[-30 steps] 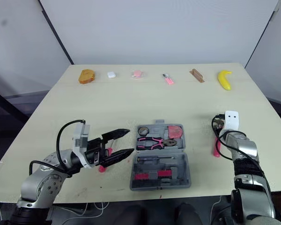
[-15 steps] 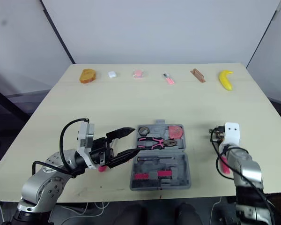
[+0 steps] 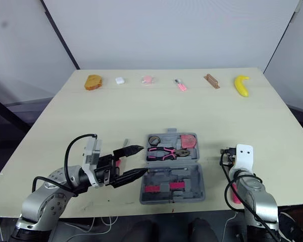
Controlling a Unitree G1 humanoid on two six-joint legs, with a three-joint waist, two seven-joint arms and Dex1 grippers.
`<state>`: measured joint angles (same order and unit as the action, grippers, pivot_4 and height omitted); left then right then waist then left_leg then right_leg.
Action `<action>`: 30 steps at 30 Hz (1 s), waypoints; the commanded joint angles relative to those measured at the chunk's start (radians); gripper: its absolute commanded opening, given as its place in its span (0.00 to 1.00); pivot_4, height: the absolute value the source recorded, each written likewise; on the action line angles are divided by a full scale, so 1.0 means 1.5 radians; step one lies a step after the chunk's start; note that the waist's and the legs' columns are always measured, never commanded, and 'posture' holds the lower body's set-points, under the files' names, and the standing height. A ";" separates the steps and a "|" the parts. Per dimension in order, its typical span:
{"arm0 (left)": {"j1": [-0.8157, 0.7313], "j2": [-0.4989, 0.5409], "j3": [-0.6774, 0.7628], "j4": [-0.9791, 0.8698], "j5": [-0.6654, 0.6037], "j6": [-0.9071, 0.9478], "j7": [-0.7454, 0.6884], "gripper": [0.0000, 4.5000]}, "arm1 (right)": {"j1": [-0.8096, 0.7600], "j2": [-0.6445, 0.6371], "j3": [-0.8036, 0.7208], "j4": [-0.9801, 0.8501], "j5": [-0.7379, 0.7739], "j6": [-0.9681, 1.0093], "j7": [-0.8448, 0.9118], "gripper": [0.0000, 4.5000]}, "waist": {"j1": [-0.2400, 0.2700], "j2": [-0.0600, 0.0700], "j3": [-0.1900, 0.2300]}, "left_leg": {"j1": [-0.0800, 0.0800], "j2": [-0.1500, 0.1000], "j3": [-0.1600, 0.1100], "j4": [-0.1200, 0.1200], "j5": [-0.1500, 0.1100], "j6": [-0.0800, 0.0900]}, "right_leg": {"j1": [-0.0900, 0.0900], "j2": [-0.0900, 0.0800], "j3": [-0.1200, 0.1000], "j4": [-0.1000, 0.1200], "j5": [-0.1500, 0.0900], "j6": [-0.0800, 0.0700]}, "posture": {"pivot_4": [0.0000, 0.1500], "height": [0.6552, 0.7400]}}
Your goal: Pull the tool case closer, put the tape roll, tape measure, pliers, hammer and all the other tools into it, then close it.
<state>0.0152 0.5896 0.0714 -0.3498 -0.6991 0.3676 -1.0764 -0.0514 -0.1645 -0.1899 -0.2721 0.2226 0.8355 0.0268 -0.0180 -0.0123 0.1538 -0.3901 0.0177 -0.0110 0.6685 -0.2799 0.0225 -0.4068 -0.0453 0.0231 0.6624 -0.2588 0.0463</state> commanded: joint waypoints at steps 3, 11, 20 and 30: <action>0.023 0.000 0.010 -0.011 0.006 -0.030 -0.014 1.00 | 0.021 -0.048 -0.019 -0.040 0.055 0.078 0.074 0.52 | 0.001 0.000 0.000 | 0.000 0.001 0.000 0.000 0.000 0.000 | 0.000 0.000 0.000 0.000 0.000 0.000 | 1.00 1.00; 0.029 -0.010 -0.004 0.003 0.012 -0.051 -0.020 1.00 | -0.005 -0.439 -0.019 -0.116 0.213 0.173 0.437 0.99 | 0.003 0.005 0.004 | -0.001 0.000 0.000 0.002 0.000 0.000 | 0.000 -0.001 0.000 -0.001 0.000 0.001 | 1.00 1.00; 0.017 -0.020 -0.009 0.033 0.018 -0.071 -0.047 1.00 | -0.293 -0.634 0.300 0.270 -0.107 -0.636 0.955 0.99 | -0.010 0.002 0.007 | 0.000 0.001 0.002 0.001 0.000 0.000 | 0.000 0.002 0.001 -0.001 0.000 0.001 | 1.00 1.00; 0.049 -0.020 0.011 0.015 0.017 -0.088 -0.042 1.00 | -0.585 -0.457 0.523 0.751 -0.351 -1.212 1.011 0.99 | -0.010 0.001 0.008 | -0.001 0.002 0.003 0.001 0.001 -0.002 | -0.002 -0.001 0.001 -0.001 0.001 0.000 | 1.00 1.00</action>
<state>0.0844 0.5584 0.0713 -0.2898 -0.6676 0.2523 -1.1447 -0.9053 -0.8486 0.5829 0.8006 -0.2624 -0.8952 1.5576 -0.0335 -0.0103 0.1664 -0.3924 0.0204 -0.0073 0.6695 -0.2774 0.0183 -0.4096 -0.0474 0.0247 0.6614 -0.2579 0.0467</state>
